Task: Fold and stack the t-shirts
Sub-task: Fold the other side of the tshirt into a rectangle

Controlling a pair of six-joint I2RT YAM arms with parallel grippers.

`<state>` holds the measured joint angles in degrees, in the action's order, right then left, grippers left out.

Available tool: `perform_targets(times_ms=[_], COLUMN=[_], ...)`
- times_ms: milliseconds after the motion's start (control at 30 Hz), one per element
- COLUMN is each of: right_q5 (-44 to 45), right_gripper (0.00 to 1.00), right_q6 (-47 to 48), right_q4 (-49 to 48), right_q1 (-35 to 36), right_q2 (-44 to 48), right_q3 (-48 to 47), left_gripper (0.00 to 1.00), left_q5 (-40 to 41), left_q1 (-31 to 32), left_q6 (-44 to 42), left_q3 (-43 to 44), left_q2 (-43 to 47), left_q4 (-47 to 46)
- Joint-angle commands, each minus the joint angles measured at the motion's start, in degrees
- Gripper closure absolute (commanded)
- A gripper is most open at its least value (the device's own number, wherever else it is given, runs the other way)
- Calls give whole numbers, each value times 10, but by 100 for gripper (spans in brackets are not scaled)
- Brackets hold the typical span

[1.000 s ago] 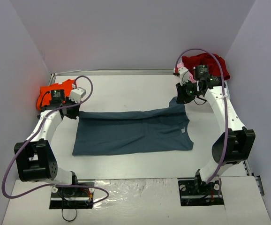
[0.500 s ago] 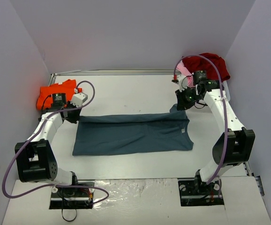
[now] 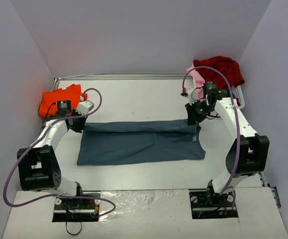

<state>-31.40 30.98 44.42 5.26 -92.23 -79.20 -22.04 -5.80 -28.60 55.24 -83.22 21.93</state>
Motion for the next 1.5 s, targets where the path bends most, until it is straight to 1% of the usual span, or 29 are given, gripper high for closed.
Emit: perform_targets(times_ms=[0,433,533,567,667,800,867,900,967,1033,1133,1233,1267,1467], right_q5=[-11,-16,-19,-19,-20,-22,-22,-23,-24,-24,-24,-25,-24,-3], right_gripper=[100,100,100,100,100,100,100,100,100,100,100,100,100,100], right_q6=[14,17,16,15,14,10,10,10,11,12,13,14,15,26], right_q4=[26,24,25,24,24,24,24,24,24,24,24,25,26,27], right_q1=[3,5,9,11,18,24,27,29,31,34,37,38,39,39], right_q2=[6,-24,-35,-39,-47,-53,-56,-57,-59,-61,-60,-55,-53,-33], right_q3=[11,31,32,31,30,30,32,33,34,35,38,41,44,61], left_gripper=[97,98,95,91,87,75,72,67,61,51,42,40,37,35], left_q5=[9,17,22,21,19,31,38,46,53,63,64,59,59,55], left_q1=[-5,-4,-3,-3,-3,-3,-3,-2,-2,-2,-2,-3,-3,-3], left_q6=[-15,-32,-31,-32,-37,-46,-50,-51,-56,-59,-60,-55,-50,-42], left_q3=[-2,-22,-16,-15,-13,-14,-17,-18,-19,-18,-11,2,4,17], left_q2=[3,-35,-48,-53,-54,-52,-48,-46,-38,-27,-10,14,21,71], left_q4=[-15,-33,-31,-29,-29,-30,-34,-36,-37,-34,-21,-2,1,29])
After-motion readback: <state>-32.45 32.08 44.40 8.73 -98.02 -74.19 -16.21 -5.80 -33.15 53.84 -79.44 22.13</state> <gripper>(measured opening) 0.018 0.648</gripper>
